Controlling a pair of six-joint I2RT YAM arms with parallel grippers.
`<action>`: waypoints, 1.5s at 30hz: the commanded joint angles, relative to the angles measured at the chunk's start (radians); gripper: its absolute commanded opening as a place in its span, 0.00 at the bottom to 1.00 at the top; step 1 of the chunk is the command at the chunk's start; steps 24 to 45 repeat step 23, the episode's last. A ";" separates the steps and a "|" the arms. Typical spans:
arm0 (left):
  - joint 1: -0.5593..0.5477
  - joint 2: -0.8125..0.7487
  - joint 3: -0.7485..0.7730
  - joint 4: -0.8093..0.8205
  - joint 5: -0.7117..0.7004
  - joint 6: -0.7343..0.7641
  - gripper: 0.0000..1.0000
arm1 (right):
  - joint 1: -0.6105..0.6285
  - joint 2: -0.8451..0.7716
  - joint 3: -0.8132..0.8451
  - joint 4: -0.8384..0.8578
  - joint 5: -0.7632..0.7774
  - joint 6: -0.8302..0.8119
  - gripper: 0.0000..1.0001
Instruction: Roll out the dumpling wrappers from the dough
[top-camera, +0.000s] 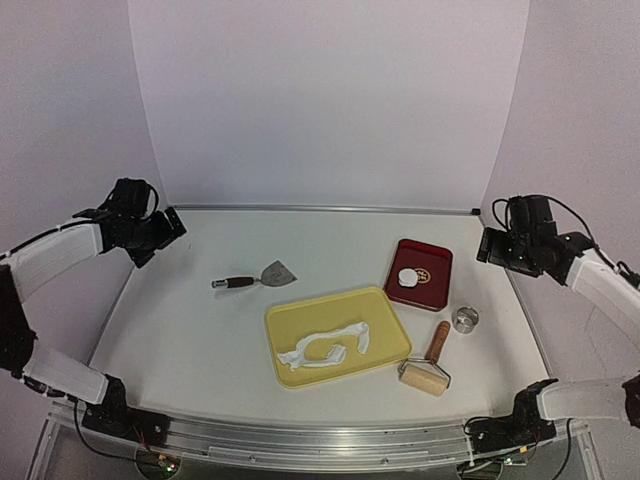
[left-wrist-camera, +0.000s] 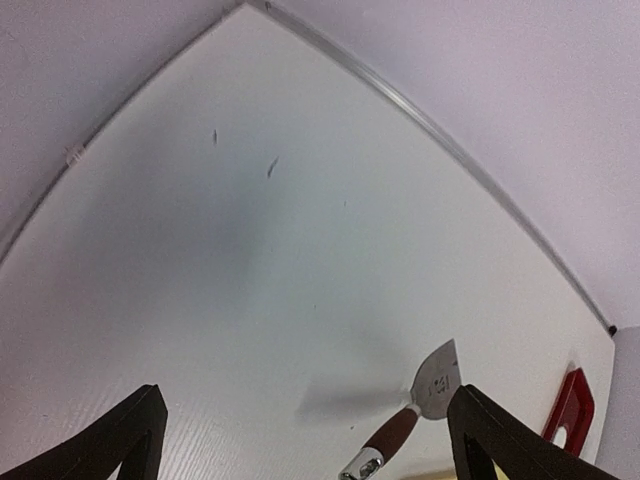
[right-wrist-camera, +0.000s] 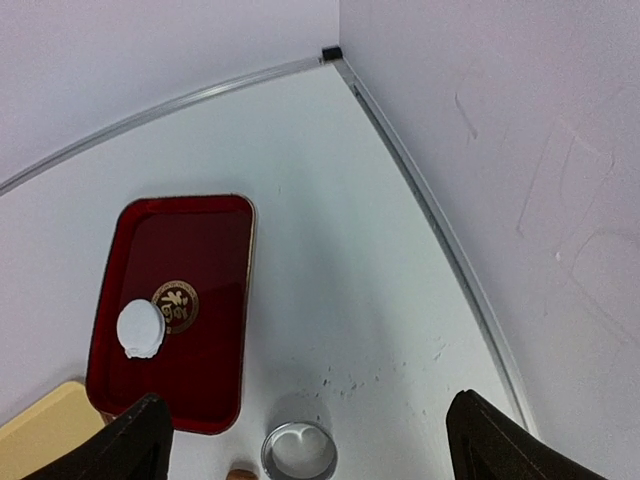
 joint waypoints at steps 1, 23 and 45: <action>0.005 -0.203 0.052 -0.035 -0.232 0.168 1.00 | -0.001 -0.167 -0.085 0.171 0.011 -0.241 0.97; 0.005 -0.485 -0.036 -0.107 -0.277 0.306 1.00 | -0.002 -0.339 -0.266 0.343 -0.067 -0.292 0.98; 0.005 -0.485 -0.036 -0.107 -0.277 0.306 1.00 | -0.002 -0.339 -0.266 0.343 -0.067 -0.292 0.98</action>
